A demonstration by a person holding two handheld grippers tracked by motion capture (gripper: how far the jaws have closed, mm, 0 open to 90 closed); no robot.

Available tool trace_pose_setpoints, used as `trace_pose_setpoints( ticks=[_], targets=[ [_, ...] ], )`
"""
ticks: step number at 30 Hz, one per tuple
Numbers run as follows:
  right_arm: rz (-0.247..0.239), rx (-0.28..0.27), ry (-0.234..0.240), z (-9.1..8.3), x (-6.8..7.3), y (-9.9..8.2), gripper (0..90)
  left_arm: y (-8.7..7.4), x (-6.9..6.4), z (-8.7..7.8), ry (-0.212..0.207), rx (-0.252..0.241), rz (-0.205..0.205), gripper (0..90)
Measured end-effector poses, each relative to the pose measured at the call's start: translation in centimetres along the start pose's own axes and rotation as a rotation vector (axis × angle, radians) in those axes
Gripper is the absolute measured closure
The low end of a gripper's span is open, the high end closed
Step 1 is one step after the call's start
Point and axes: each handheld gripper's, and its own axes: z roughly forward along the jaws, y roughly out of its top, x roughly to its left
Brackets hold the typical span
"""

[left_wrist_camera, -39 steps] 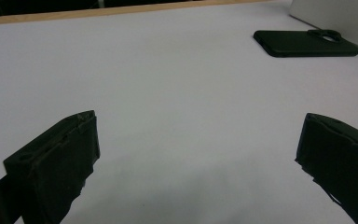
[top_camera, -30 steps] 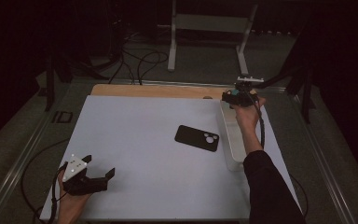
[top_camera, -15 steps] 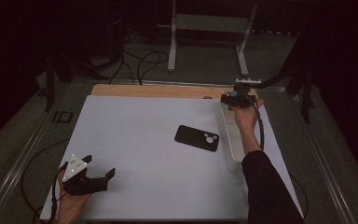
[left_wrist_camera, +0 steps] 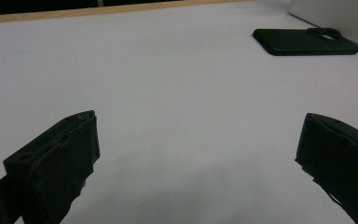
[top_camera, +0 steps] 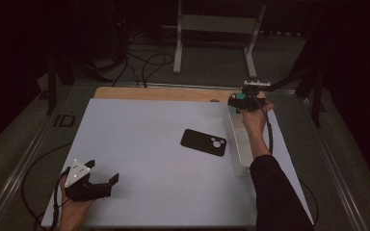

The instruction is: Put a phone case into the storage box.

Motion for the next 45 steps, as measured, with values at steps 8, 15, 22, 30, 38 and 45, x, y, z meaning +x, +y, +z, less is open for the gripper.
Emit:
trace_pose_setpoints(
  ticks=[8,15,22,30,38,45],
  targets=[
    [-0.002,-0.04,0.018,-1.7,-0.6,0.5,8.9,0.0,0.0,0.0,0.001,0.0,-0.001,0.0],
    [-0.023,-0.087,0.083,-4.0,-0.5,0.6,8.9,0.0,-0.1,0.0,0.001,0.002,0.002,0.0],
    [-0.074,-0.138,0.149,-6.4,0.2,0.5,8.9,0.0,-0.1,0.0,0.002,0.001,0.001,0.0],
    [-0.12,-0.171,0.193,-8.0,0.8,0.1,8.9,0.0,-0.2,0.0,0.0,0.002,0.002,0.0],
    [-0.15,-0.218,0.261,-9.9,1.7,-0.4,8.9,0.0,-0.2,0.0,-0.001,0.003,0.002,0.0],
    [-0.182,-0.246,0.315,-11.3,2.7,-1.3,8.9,0.0,-0.2,0.1,-0.002,0.003,0.004,0.0]
  ],
)
